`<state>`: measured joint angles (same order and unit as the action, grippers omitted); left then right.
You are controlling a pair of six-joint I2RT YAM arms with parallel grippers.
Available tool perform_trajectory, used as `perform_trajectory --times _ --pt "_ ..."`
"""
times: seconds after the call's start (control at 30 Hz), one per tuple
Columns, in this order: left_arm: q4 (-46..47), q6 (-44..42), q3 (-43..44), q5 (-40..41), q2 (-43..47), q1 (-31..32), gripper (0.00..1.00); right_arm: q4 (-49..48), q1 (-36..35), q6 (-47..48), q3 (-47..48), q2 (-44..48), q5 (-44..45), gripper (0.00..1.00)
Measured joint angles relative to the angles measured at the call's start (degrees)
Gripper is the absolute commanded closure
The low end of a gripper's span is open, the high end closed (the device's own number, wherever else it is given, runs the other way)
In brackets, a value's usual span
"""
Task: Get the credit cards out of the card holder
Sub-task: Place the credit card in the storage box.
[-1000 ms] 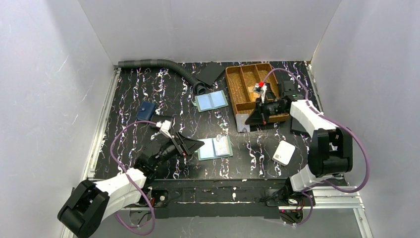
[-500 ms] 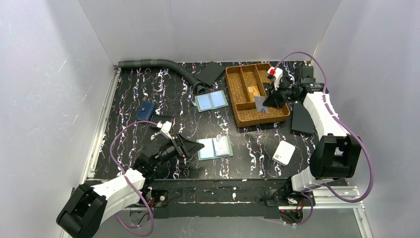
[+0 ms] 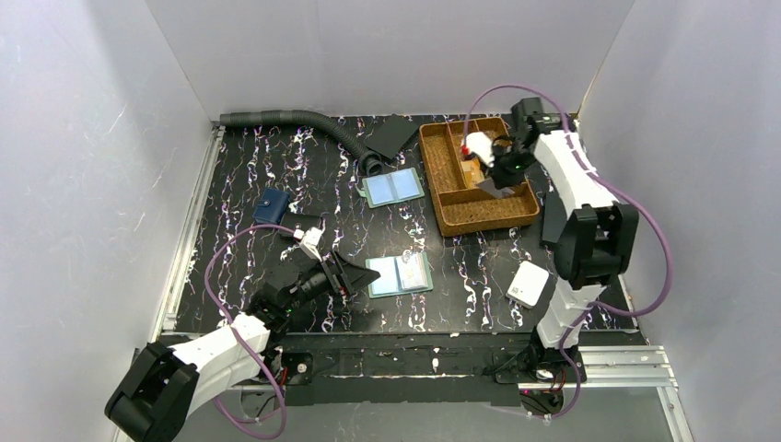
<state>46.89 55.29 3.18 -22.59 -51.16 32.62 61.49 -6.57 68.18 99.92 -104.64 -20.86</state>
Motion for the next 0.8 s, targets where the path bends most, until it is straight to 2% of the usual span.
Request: perform_trajectory --times 0.3,0.63,0.8 --pt "-1.6 -0.7 0.0 -0.2 1.3 -0.3 0.02 5.3 -12.5 5.7 -0.1 -6.3 15.8 0.99" --pt "-2.0 -0.7 0.0 -0.3 1.4 -0.3 0.02 7.4 -14.1 7.3 -0.1 -11.7 24.1 0.99" --pt "-2.0 -0.7 0.0 -0.3 1.4 -0.3 0.02 8.0 -14.4 7.5 0.0 -12.9 25.7 0.79"
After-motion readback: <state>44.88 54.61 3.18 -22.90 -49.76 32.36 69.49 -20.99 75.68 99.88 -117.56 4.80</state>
